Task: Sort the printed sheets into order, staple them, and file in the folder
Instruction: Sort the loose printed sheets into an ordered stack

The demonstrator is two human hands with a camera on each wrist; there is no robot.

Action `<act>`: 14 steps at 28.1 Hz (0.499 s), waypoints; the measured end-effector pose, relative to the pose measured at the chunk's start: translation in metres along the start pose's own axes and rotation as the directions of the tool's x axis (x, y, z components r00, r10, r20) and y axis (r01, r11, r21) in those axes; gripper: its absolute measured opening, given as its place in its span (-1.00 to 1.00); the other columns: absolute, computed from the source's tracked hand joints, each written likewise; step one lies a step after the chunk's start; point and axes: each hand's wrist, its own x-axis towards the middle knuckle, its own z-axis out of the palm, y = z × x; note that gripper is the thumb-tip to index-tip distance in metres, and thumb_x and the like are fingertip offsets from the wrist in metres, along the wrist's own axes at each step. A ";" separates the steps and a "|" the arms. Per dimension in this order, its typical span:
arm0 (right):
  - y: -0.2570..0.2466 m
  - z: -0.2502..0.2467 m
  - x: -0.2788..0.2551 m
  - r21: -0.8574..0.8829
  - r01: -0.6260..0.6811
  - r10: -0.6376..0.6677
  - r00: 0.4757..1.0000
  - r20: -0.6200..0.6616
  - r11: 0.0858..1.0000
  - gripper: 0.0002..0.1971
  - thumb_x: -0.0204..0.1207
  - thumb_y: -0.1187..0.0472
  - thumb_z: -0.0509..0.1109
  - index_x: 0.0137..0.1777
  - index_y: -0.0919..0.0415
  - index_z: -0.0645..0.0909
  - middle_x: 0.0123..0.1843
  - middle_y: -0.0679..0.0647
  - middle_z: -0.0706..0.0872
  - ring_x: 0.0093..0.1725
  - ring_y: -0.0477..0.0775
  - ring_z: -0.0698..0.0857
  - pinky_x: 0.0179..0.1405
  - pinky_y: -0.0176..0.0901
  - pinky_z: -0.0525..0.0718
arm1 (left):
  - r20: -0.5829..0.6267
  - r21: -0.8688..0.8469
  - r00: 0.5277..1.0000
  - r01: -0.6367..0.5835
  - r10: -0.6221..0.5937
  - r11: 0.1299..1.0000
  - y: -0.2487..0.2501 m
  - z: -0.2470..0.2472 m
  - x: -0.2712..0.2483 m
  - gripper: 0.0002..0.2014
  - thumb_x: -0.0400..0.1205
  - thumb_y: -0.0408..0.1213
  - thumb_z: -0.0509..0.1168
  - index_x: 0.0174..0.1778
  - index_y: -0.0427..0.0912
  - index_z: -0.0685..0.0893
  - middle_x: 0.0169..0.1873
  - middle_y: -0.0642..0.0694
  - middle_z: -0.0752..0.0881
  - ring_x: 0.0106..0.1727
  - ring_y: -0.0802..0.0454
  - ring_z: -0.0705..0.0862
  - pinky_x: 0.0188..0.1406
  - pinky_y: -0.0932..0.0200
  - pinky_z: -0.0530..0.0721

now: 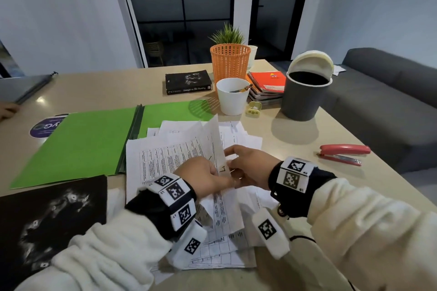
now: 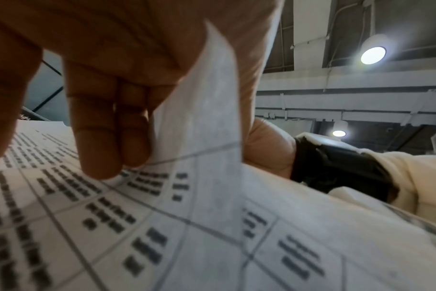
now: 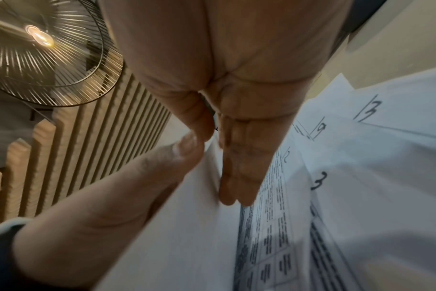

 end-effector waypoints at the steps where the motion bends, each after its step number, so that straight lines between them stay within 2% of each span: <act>1: 0.001 0.000 -0.002 0.011 -0.003 0.003 1.000 0.026 1.000 -0.76 0.60 0.48 0.15 0.13 0.19 0.49 -0.37 0.11 0.62 -0.55 -0.04 0.61 -0.40 -0.17 0.69 | 0.005 0.005 1.000 0.000 0.000 1.000 0.002 0.002 -0.001 -0.46 0.31 0.23 0.47 -0.66 -0.07 0.38 -0.72 0.06 0.31 -0.65 0.12 0.32 -0.56 0.23 0.28; 3: 0.005 -0.002 -0.005 0.001 -0.014 0.014 0.998 0.060 1.000 -0.76 0.58 0.48 0.17 0.06 0.15 0.53 -0.26 0.11 0.67 -0.41 -0.02 0.66 -0.30 -0.17 0.71 | 0.020 0.010 1.000 -0.011 0.011 1.000 0.003 0.005 0.000 -0.52 0.31 0.17 0.48 -0.65 -0.08 0.44 -0.67 0.04 0.41 -0.59 0.12 0.40 -0.51 0.23 0.36; 5: 0.008 -0.004 -0.008 -0.044 -0.026 0.029 0.996 0.082 0.999 -0.78 0.61 0.44 0.14 0.02 0.14 0.54 -0.17 0.11 0.71 -0.28 0.01 0.68 -0.19 -0.18 0.69 | 0.020 0.034 1.000 -0.025 0.024 0.999 0.000 0.005 0.001 -0.65 0.38 0.02 0.45 -0.58 -0.09 0.55 -0.60 0.01 0.50 -0.52 0.08 0.49 -0.45 0.21 0.45; 7: 0.012 -0.010 -0.009 -0.145 -0.030 0.034 0.999 0.027 0.989 -0.82 0.65 0.37 0.14 -0.01 0.15 0.56 -0.13 0.08 0.70 -0.21 0.00 0.67 -0.14 -0.21 0.68 | -0.005 0.051 0.999 -0.035 0.035 0.998 -0.005 0.001 0.002 -0.65 0.42 -0.13 0.38 -0.63 -0.11 0.46 -0.63 0.00 0.43 -0.53 0.05 0.45 -0.44 0.21 0.42; 9: 0.018 -0.020 -0.008 -0.216 -0.048 0.033 0.997 -0.074 0.975 -0.84 0.64 0.34 0.19 -0.08 0.16 0.57 -0.15 0.07 0.68 -0.23 -0.01 0.66 -0.16 -0.22 0.69 | -0.038 0.044 0.998 -0.040 0.042 0.998 -0.012 -0.002 0.003 -0.59 0.44 -0.22 0.35 -0.65 -0.11 0.31 -0.65 0.02 0.30 -0.57 0.06 0.33 -0.46 0.24 0.31; 10: 0.022 -0.026 -0.009 -0.234 -0.067 0.042 0.993 -0.113 0.970 -0.84 0.63 0.35 0.21 -0.12 0.16 0.59 -0.17 0.08 0.69 -0.25 -0.01 0.67 -0.18 -0.22 0.70 | -0.045 0.023 0.998 -0.040 0.041 0.999 -0.015 -0.003 0.003 -0.61 0.45 -0.24 0.35 -0.63 -0.10 0.31 -0.65 0.03 0.30 -0.58 0.08 0.32 -0.48 0.25 0.29; 12: 0.028 -0.035 -0.012 -0.251 -0.121 0.085 0.985 -0.148 0.960 -0.85 0.60 0.35 0.27 -0.15 0.19 0.62 -0.23 0.09 0.73 -0.28 0.02 0.69 -0.17 -0.18 0.71 | -0.047 -0.013 0.998 -0.051 0.050 0.999 -0.022 -0.004 0.006 -0.80 0.46 -0.24 0.35 -0.42 -0.06 0.47 -0.54 0.06 0.42 -0.53 0.11 0.39 -0.49 0.25 0.35; 13: 0.032 -0.038 -0.015 -0.246 -0.146 0.114 0.984 -0.139 0.958 -0.86 0.59 0.36 0.29 -0.16 0.22 0.64 -0.27 0.10 0.76 -0.29 0.04 0.71 -0.15 -0.14 0.72 | -0.033 -0.039 0.999 -0.045 0.043 0.998 -0.022 -0.005 0.006 -0.90 0.46 -0.24 0.35 -0.22 -0.04 0.54 -0.45 0.06 0.47 -0.49 0.12 0.43 -0.47 0.24 0.39; 14: 0.034 -0.040 -0.017 -0.229 -0.163 0.140 0.984 -0.114 0.960 -0.86 0.58 0.39 0.30 -0.17 0.25 0.66 -0.31 0.11 0.77 -0.31 0.06 0.72 -0.16 -0.11 0.73 | -0.006 -0.070 1.000 -0.027 0.026 0.997 -0.023 -0.004 0.007 -0.77 0.47 -0.24 0.35 0.01 -0.01 0.52 -0.38 0.05 0.52 -0.45 0.12 0.47 -0.44 0.23 0.44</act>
